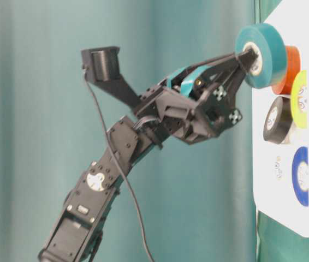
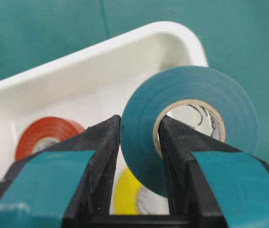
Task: Put the tape into the white case with the left arm.
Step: 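Carry the teal roll into the tray's lower-right area and lower it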
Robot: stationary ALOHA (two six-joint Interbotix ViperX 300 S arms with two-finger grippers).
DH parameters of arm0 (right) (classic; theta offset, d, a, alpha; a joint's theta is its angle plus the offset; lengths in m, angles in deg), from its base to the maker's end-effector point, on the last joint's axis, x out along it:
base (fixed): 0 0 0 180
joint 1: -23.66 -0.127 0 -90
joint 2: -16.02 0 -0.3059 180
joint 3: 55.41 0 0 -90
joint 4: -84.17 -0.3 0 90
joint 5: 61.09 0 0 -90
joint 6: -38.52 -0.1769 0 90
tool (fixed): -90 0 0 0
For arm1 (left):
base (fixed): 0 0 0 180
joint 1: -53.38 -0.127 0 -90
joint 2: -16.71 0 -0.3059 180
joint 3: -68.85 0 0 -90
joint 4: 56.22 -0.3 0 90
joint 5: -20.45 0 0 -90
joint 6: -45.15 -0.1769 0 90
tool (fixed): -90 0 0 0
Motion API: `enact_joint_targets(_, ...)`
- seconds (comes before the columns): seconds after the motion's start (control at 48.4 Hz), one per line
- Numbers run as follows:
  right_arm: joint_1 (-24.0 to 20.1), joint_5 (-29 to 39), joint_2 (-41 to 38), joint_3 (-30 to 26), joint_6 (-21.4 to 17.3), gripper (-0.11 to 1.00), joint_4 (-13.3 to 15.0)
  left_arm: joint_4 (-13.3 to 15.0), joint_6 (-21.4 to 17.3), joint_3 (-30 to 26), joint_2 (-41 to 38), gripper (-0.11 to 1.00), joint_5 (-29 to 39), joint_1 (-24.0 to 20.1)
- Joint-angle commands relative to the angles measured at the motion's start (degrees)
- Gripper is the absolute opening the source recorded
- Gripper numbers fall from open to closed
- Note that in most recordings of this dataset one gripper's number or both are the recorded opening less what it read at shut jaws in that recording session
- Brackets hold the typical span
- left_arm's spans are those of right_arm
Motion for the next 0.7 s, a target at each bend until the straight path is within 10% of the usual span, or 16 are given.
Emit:
enact_joint_targets(0.0, 0.00, -0.62, -0.62, -0.53, -0.09, -0.09, 0.09, 0.18, 0.18, -2.72, 0.62, 0.24, -0.26, -1.05)
enact_joint_targets(0.393, 0.00, -0.70, -0.62, -0.62, -0.09, -0.09, 0.09, 0.26, 0.44, -3.16, 0.26, 0.25, 0.53, -1.41)
enact_joint_targets(0.682, 0.00, -0.70, -0.62, -0.62, -0.09, -0.09, 0.09, 0.26, 0.35, -2.72, 0.53, 0.93, 0.53, -1.23)
